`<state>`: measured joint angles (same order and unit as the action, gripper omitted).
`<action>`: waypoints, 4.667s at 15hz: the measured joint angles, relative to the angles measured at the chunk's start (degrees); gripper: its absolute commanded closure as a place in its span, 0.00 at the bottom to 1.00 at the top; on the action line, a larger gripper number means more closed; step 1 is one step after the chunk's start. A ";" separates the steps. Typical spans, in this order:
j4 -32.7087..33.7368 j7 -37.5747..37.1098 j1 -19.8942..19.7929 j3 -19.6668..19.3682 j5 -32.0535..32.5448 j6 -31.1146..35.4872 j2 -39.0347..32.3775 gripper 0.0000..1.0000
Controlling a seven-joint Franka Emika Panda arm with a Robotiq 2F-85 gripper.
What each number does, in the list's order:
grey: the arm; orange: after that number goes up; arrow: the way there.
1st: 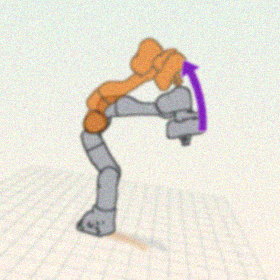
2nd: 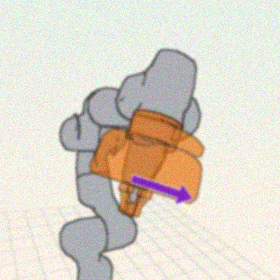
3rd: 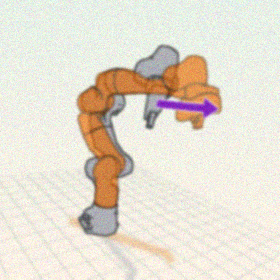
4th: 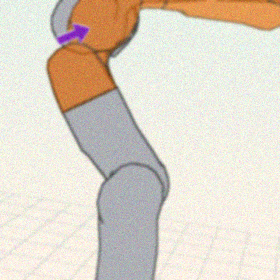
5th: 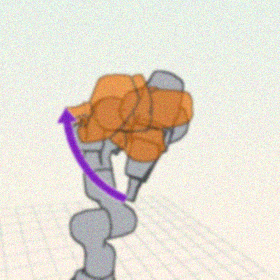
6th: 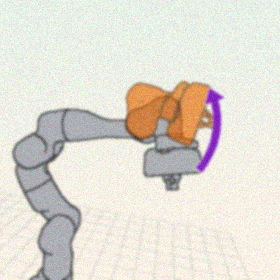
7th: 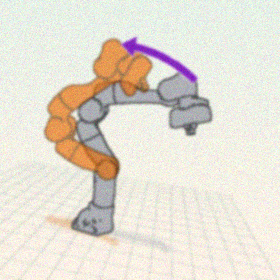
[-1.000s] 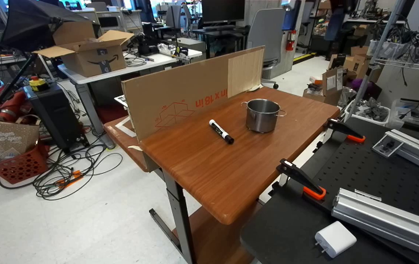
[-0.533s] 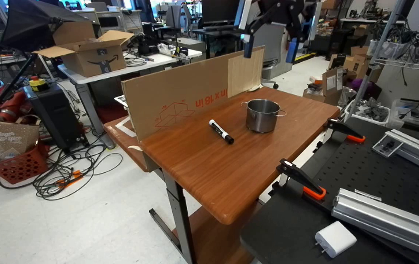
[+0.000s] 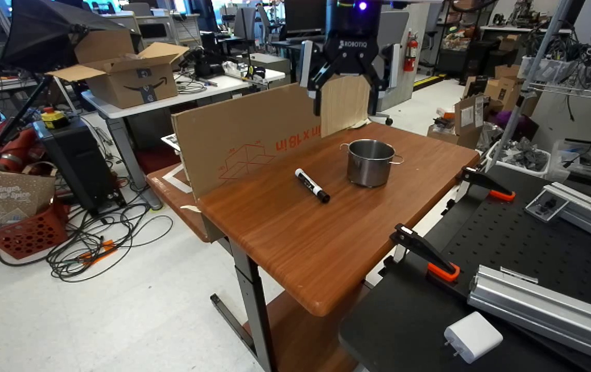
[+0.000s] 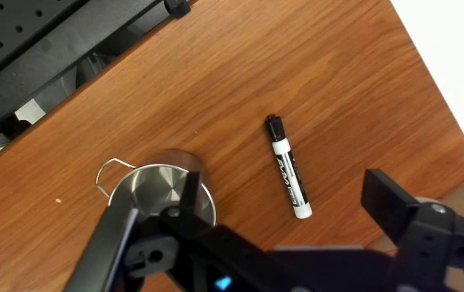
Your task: Take the marker from the table and place it in the silver pot
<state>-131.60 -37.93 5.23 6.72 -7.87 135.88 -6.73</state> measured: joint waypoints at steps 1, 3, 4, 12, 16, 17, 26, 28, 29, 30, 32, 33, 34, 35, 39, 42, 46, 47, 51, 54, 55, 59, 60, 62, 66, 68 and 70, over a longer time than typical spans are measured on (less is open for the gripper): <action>1.03 -0.74 0.42 -0.03 0.63 0.00 -1.47 0.00; 2.54 -2.37 1.55 -0.21 2.34 0.01 -4.20 0.00; 3.02 -2.96 2.10 -0.26 3.01 0.03 -5.32 0.00; 6.42 -3.78 4.96 -1.24 5.18 0.74 -12.44 0.00; 7.82 -3.78 6.15 -1.85 5.24 2.82 -15.79 0.00; 8.06 -3.78 6.54 -2.01 5.26 3.32 -16.73 0.00; 10.67 -3.78 9.17 -4.69 6.31 3.78 -23.06 0.00; 11.63 -3.78 9.30 -5.15 6.41 3.78 -24.30 0.00; 12.16 -3.78 9.40 -5.40 6.46 3.78 -24.87 0.25; 12.77 -3.78 9.55 -5.67 6.59 3.78 -25.50 0.26; 14.03 -3.78 10.18 -6.30 6.99 3.78 -26.58 0.43; 14.55 -3.78 10.50 -6.38 7.14 3.78 -26.85 0.50; 14.93 -3.78 10.83 -6.44 7.30 3.78 -26.99 0.57; 15.23 -3.78 11.14 -6.55 7.45 3.78 -27.09 0.66; 15.89 -3.78 11.79 -7.26 8.46 3.45 -27.18 0.94; 15.91 -3.78 11.93 -7.55 8.98 3.22 -27.06 0.94; 15.97 -3.78 12.64 -7.54 9.09 3.56 -27.04 0.94; 15.98 -3.78 13.02 -7.54 9.09 3.58 -26.94 0.94; 15.79 -3.59 14.04 -6.99 9.09 3.58 -25.62 0.94; 14.88 -1.91 13.63 -6.14 8.65 3.07 -23.29 0.94; 14.26 -1.23 13.30 -5.96 8.49 3.06 -22.29 0.94; 10.44 2.93 10.67 -5.29 5.54 3.05 -17.03 0.94; 9.30 4.42 9.75 -5.03 4.12 2.93 -15.64 0.94; 7.14 7.77 7.81 -4.52 0.88 1.93 -13.08 0.94; 5.08 12.74 4.67 -4.28 -3.31 -4.10 -10.04 0.94; 5.01 13.58 3.59 -4.30 -3.61 -7.15 -9.37 0.94; 5.14 14.28 2.47 -4.33 -3.62 -9.97 -9.03 0.94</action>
<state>-126.46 -23.66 7.71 2.39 -11.50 125.91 -15.75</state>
